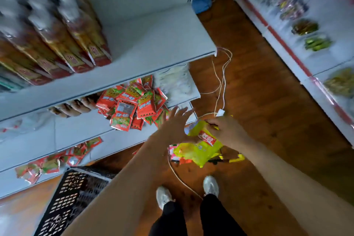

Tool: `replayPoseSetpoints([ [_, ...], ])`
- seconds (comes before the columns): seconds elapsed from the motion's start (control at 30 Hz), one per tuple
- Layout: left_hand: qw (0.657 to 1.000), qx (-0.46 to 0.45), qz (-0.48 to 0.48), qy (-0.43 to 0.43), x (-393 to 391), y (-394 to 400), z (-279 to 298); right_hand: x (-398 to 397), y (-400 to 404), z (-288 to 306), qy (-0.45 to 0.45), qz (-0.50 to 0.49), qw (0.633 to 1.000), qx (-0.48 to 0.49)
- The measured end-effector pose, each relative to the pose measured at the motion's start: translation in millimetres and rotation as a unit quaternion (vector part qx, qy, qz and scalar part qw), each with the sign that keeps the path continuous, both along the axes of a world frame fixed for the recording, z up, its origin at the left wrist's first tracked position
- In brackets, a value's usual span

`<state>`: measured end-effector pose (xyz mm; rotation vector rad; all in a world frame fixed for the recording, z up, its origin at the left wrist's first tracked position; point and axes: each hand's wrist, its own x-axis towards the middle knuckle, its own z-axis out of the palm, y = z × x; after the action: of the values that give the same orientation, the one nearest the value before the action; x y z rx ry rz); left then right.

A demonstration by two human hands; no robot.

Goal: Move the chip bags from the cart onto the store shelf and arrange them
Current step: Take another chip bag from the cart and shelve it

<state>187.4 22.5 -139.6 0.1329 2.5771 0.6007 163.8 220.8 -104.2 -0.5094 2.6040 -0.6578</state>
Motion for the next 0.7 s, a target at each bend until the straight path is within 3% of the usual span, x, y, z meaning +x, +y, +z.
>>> replayPoseSetpoints([
  [0.13,0.980,0.178,-0.022,-0.082,-24,49,74,-9,55,73,0.043,-0.093,0.986,-0.128],
  [0.27,0.967,0.246,0.013,-0.061,-40,116,119,-12,113,106,0.186,-0.164,0.954,-0.170],
  [0.47,0.917,0.385,0.078,-0.067,-54,256,167,12,233,137,0.051,-0.336,0.891,-0.302],
  [0.7,0.882,0.456,0.068,-0.094,-87,429,186,-3,388,156,0.086,-0.441,0.805,-0.386],
])
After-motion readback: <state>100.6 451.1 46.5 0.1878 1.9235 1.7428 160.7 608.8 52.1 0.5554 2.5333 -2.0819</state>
